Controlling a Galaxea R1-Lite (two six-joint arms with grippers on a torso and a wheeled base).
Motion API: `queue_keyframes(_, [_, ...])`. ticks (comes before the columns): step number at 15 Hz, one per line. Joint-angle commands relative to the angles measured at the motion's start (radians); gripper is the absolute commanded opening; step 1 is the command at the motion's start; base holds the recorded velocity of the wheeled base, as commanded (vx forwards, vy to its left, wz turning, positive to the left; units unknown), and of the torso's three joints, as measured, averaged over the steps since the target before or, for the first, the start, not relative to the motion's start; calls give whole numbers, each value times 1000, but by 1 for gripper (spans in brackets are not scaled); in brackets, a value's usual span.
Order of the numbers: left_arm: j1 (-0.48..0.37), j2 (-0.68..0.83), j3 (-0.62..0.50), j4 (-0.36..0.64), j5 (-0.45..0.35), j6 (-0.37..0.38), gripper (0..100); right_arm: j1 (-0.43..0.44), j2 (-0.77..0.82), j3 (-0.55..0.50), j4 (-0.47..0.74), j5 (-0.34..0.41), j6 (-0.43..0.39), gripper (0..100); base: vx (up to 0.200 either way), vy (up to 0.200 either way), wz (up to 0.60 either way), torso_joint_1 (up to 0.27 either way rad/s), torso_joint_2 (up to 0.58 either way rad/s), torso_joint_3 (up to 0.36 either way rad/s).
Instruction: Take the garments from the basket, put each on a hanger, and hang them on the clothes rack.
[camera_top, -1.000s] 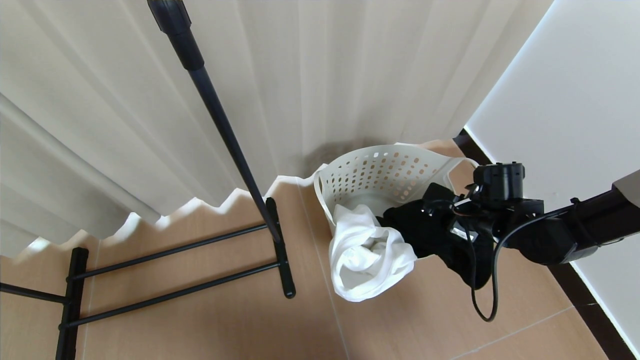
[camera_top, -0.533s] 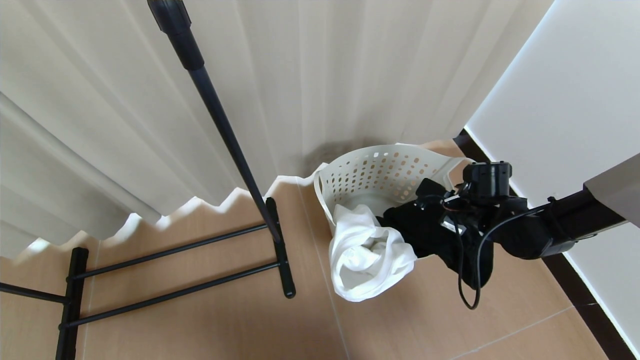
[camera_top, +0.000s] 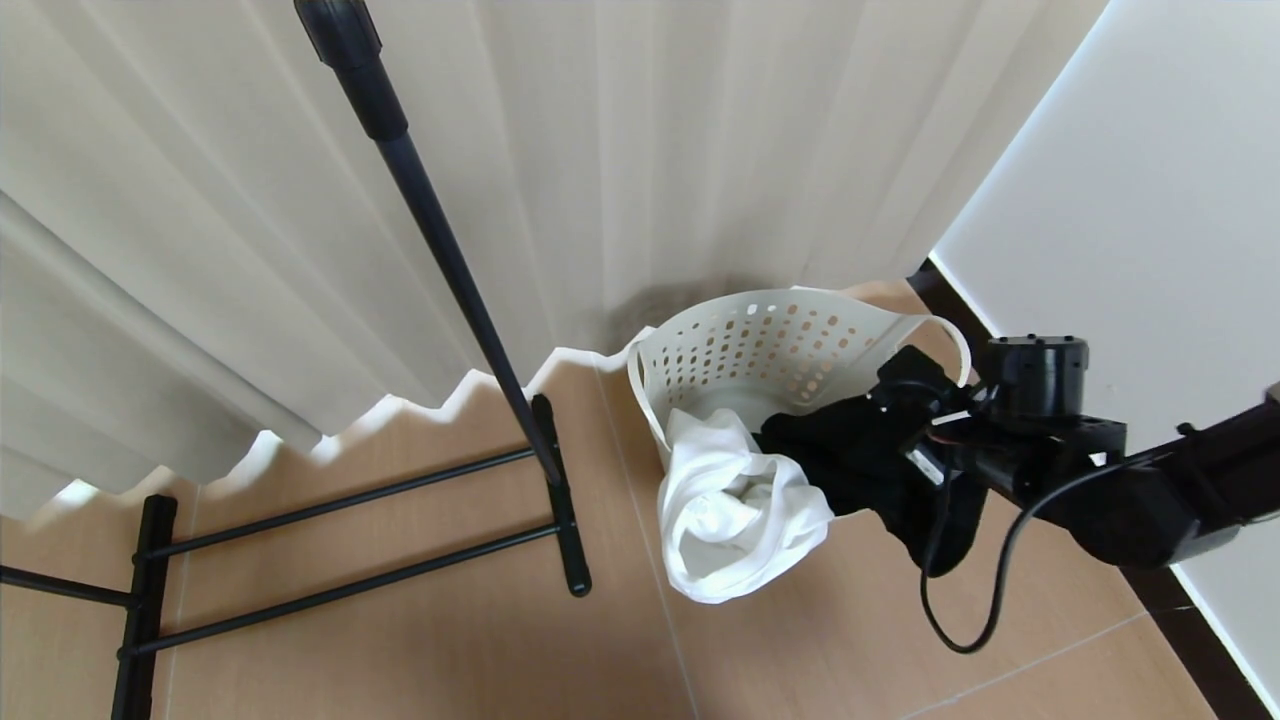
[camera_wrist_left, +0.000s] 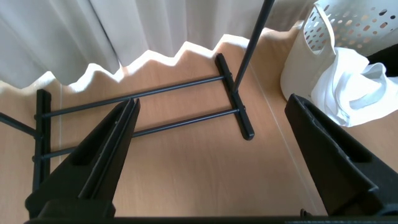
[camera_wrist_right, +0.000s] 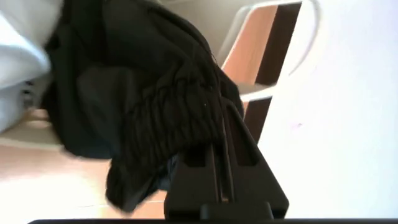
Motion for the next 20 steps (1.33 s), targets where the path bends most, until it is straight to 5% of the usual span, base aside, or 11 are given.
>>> queue_keyframes(1, [0, 1, 0, 0, 0, 0, 100, 117, -442, 222, 24, 3, 196, 0, 0, 0, 0, 0, 0, 0])
queue_keyframes(7, [-1, 1, 0, 0, -4, 9, 100, 337, -1006, 388, 250, -47, 238, 0, 0, 0, 0, 0, 0, 0])
queue_keyframes(20, [-3, 1, 0, 3, -6, 9, 100, 335, -975, 418, 254, -51, 244, 0, 0, 0, 0, 1, 3, 105])
